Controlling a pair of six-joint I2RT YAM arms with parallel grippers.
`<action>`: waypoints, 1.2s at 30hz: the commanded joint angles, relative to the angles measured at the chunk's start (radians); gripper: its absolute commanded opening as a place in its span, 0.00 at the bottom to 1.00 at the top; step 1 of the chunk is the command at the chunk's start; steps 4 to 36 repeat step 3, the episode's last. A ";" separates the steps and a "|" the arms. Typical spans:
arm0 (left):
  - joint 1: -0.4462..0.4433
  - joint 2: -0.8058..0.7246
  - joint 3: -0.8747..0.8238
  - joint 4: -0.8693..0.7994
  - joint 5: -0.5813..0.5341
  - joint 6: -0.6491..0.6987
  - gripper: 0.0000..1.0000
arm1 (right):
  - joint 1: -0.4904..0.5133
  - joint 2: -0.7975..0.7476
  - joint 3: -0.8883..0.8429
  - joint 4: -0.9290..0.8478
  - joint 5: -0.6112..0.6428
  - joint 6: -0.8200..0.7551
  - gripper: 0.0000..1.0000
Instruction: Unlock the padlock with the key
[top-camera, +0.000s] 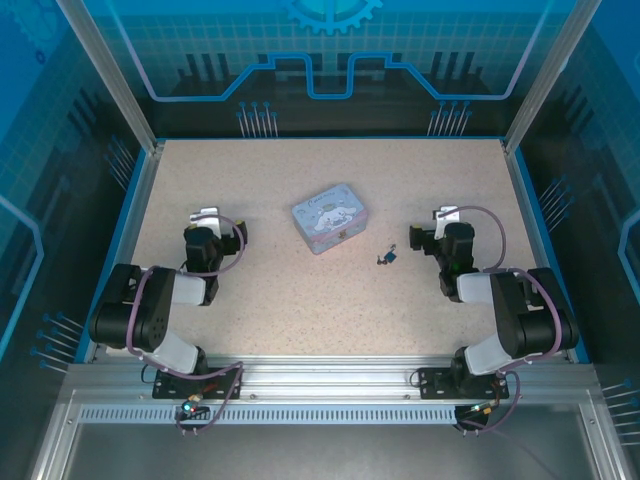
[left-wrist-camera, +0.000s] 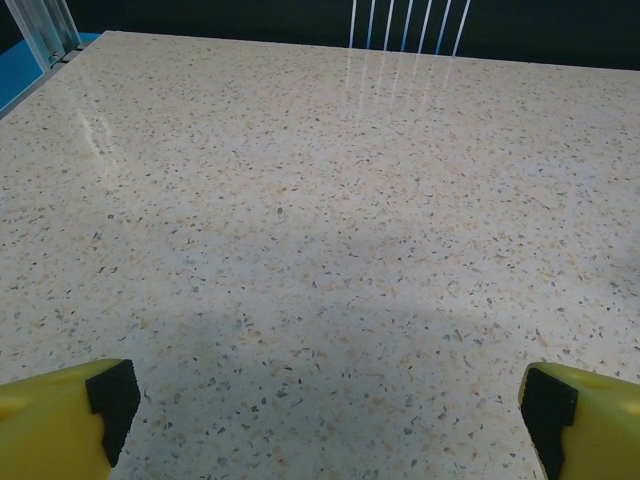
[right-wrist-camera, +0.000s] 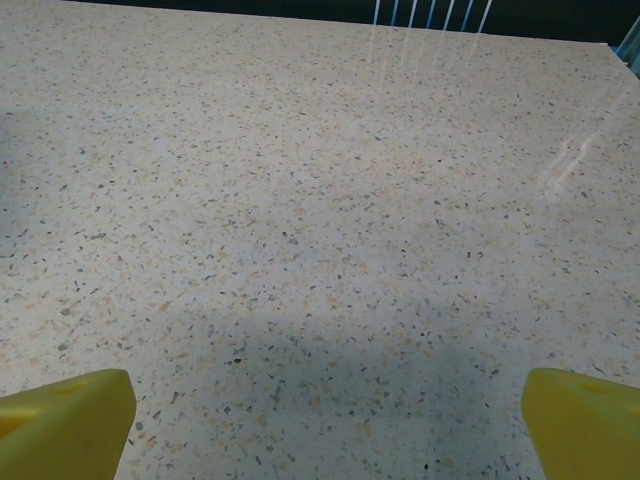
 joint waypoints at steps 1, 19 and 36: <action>0.008 -0.001 0.019 0.009 0.023 -0.006 0.99 | -0.008 -0.004 0.014 0.030 -0.024 -0.010 1.00; 0.007 -0.001 0.017 0.012 0.023 -0.004 0.99 | -0.007 -0.005 0.013 0.031 -0.022 -0.011 1.00; 0.007 -0.001 0.017 0.012 0.023 -0.004 0.99 | -0.007 -0.005 0.013 0.031 -0.022 -0.011 1.00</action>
